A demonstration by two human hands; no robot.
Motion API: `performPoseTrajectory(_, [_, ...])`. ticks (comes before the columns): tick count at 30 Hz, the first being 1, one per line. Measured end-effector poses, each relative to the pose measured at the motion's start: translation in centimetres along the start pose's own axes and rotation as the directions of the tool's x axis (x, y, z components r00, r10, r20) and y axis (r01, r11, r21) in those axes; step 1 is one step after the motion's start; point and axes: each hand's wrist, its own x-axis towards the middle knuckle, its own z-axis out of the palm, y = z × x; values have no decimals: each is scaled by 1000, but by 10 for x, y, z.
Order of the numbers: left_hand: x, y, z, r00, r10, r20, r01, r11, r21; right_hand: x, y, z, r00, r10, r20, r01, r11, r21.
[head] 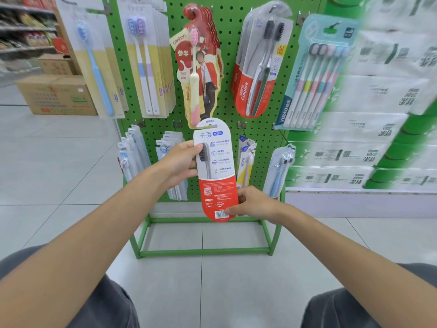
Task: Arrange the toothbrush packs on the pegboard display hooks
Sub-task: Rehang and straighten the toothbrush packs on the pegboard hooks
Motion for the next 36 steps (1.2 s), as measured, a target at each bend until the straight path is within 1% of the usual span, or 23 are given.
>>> performPoseTrajectory(2, [0,0,-1,1000,-12,0,12,1000,-9,0,-1,0,1000,8,13,-8,1000,-4])
performPoseTrajectory(4, [-1,-2,-1,999,-24,25,24,1000,8,0,-2,-1,1000,14,-5,-14,1000,4])
performPoseTrajectory(8, [-3,-6,2,992,-58,115,44,992,122,-1,-11,-9,998,-19,-66,22,999,44])
performPoseTrajectory(12, [-3,-10,6,977,-106,184,65,974,217,0,-19,-26,985,-43,-169,75,980,184])
performPoseTrajectory(15, [-4,-13,8,971,-126,203,69,961,268,-2,-26,-40,960,-45,-277,133,942,309])
performPoseTrajectory(17, [-4,-14,9,970,-132,202,73,958,276,-4,-30,-48,944,-44,-327,164,922,350])
performPoseTrajectory(21, [-4,-16,12,973,-116,197,65,967,248,-6,-37,-51,931,-56,-361,190,917,350])
performPoseTrajectory(22, [-5,-16,13,979,-90,185,40,966,257,-6,-39,-50,925,-59,-376,199,917,346])
performPoseTrajectory(24, [-4,-18,17,987,-3,162,-51,943,329,-6,-44,-46,903,-60,-425,217,918,332])
performPoseTrajectory(26, [-3,-23,19,977,70,201,-144,915,378,-5,-49,-41,877,-49,-478,233,914,333])
performPoseTrajectory(28, [-1,-30,18,969,58,240,-156,897,414,-5,-55,-36,862,-54,-504,253,907,337])
performPoseTrajectory(31, [0,-33,18,962,7,271,-135,879,456,-5,-64,-30,863,-110,-492,297,900,320])
performPoseTrajectory(34, [-3,-28,21,955,-38,294,-103,887,450,-4,-68,-27,871,-178,-459,331,902,279])
performPoseTrajectory(36, [-5,-25,22,955,-46,293,-86,902,423,-2,-69,-28,856,-210,-473,338,919,203])
